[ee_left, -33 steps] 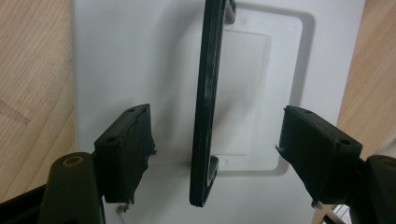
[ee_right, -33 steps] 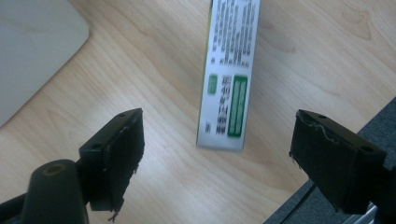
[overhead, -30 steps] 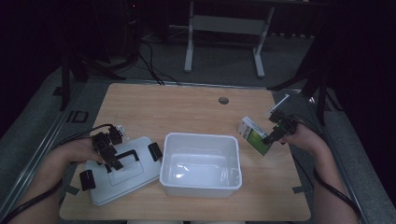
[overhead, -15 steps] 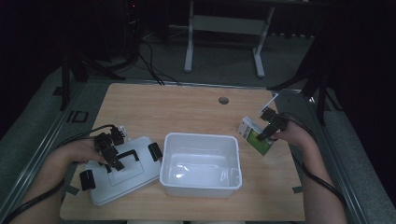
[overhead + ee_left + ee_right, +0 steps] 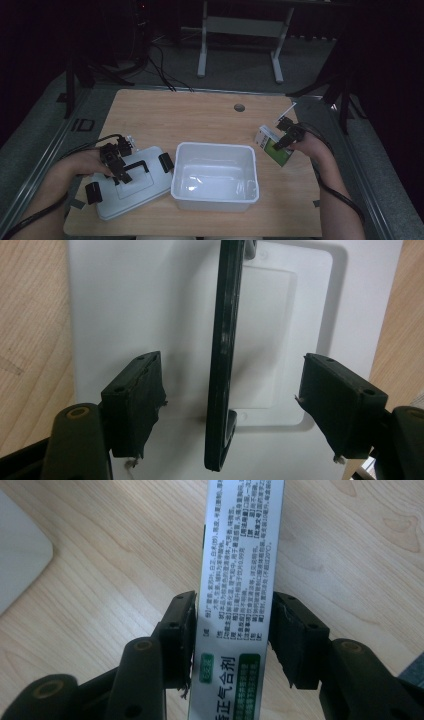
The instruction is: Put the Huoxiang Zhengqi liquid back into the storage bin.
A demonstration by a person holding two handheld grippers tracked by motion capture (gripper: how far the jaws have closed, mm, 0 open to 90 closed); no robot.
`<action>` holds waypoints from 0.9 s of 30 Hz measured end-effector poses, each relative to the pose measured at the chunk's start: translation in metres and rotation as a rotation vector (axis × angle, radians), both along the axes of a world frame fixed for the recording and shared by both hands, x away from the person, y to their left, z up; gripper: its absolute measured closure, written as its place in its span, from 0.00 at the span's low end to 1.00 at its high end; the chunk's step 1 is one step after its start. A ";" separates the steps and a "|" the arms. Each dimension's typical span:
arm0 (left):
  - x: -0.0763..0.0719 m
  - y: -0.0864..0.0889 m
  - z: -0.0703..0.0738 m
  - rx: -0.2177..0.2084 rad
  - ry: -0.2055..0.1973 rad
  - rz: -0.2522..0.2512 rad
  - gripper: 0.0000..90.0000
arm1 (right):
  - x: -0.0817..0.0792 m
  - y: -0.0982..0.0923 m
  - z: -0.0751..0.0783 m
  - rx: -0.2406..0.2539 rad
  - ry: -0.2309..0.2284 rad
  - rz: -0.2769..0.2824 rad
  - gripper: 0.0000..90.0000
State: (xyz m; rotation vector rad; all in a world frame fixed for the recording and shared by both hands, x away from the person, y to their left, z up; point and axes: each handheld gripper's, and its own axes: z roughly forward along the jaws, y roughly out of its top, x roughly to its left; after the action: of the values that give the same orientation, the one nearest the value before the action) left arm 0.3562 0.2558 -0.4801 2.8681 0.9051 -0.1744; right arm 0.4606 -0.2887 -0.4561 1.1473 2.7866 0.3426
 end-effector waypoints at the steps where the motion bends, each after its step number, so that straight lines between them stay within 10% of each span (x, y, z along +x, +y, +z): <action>1: 0.000 0.000 0.000 0.000 0.001 0.001 0.29 | 0.000 0.000 -0.001 0.008 -0.002 0.002 0.64; 27: -0.001 0.001 0.001 0.010 0.002 0.004 0.29 | -0.011 -0.006 0.012 0.000 -0.036 0.031 0.70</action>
State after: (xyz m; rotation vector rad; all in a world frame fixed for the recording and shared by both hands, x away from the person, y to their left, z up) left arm 0.3549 0.2567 -0.4792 2.8762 0.9141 -0.1725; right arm 0.4501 -0.2943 -0.4444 1.0885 2.7759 0.3616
